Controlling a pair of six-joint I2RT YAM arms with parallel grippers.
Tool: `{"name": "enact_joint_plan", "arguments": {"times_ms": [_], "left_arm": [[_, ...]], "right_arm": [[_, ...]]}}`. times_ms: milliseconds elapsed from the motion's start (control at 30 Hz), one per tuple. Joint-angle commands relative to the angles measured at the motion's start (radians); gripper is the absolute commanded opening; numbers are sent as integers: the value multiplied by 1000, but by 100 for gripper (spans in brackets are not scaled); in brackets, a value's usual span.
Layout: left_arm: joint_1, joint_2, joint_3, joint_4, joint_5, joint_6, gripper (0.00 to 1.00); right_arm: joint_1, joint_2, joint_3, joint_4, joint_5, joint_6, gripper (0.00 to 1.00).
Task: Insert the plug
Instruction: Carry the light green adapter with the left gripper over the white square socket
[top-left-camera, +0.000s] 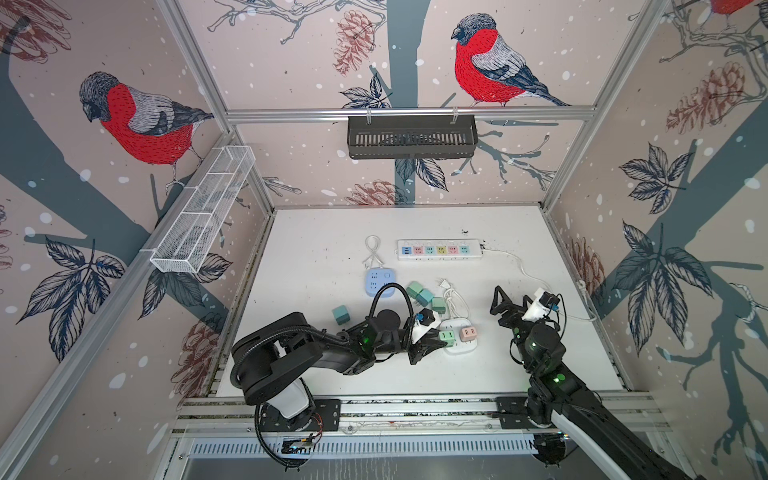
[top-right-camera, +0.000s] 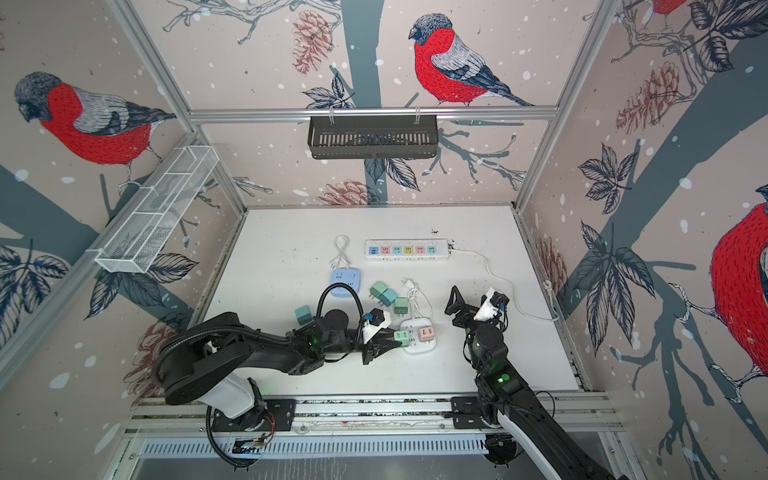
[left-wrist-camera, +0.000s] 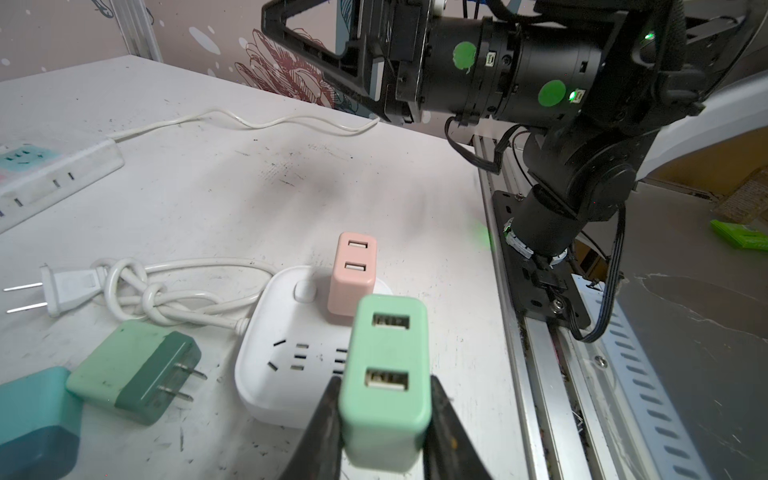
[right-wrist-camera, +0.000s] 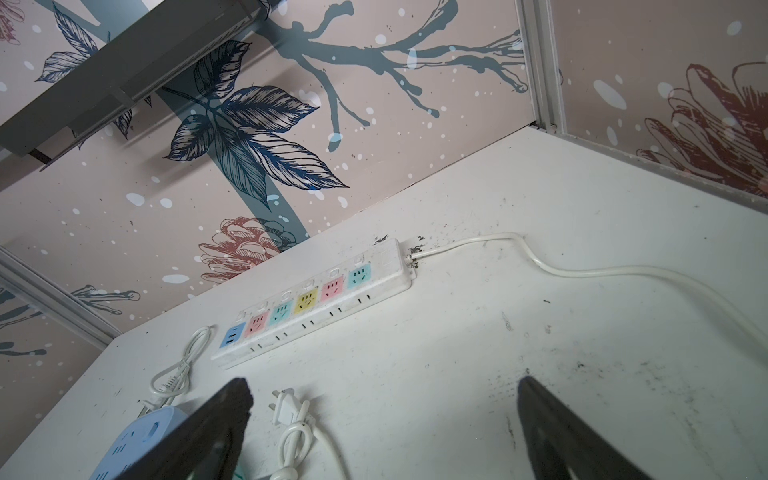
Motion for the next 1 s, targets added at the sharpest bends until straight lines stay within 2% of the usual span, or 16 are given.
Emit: {"name": "enact_joint_plan", "arguments": {"times_ms": [0,500,967], "left_arm": [[-3,53,19,154,15,2,0],[-5,209,71,246,-28,10,0],[-5,253,90,259,-28,26,0]], "right_arm": [[-3,5,3,18,-11,0,100],[-13,17,2,27,-39,0,100],[-20,17,1,27,-49,3,100]]}}
